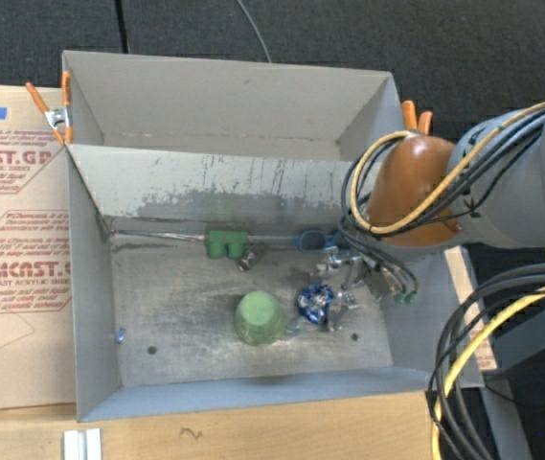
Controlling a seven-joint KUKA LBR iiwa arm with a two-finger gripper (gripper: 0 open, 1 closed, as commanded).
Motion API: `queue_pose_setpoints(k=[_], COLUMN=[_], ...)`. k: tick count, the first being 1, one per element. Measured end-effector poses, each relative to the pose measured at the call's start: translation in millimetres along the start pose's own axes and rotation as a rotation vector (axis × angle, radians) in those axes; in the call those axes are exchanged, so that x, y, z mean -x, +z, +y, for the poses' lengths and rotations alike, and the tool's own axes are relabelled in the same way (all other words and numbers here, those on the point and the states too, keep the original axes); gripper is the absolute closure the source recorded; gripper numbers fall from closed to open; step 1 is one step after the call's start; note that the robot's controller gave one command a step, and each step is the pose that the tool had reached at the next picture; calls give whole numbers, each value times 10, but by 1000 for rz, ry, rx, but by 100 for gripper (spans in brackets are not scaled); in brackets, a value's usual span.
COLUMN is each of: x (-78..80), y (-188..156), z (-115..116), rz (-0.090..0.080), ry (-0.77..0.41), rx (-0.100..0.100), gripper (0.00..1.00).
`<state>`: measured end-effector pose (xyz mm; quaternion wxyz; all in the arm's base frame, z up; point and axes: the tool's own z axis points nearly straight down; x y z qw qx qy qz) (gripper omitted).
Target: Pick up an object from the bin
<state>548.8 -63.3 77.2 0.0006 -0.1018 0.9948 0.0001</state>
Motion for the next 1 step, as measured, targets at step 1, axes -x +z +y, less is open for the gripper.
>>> queue_pose_setpoints(k=[1], x=[245], y=[-1431], z=[48], rz=[-11], ry=[-107], rx=[-4], gripper=[100])
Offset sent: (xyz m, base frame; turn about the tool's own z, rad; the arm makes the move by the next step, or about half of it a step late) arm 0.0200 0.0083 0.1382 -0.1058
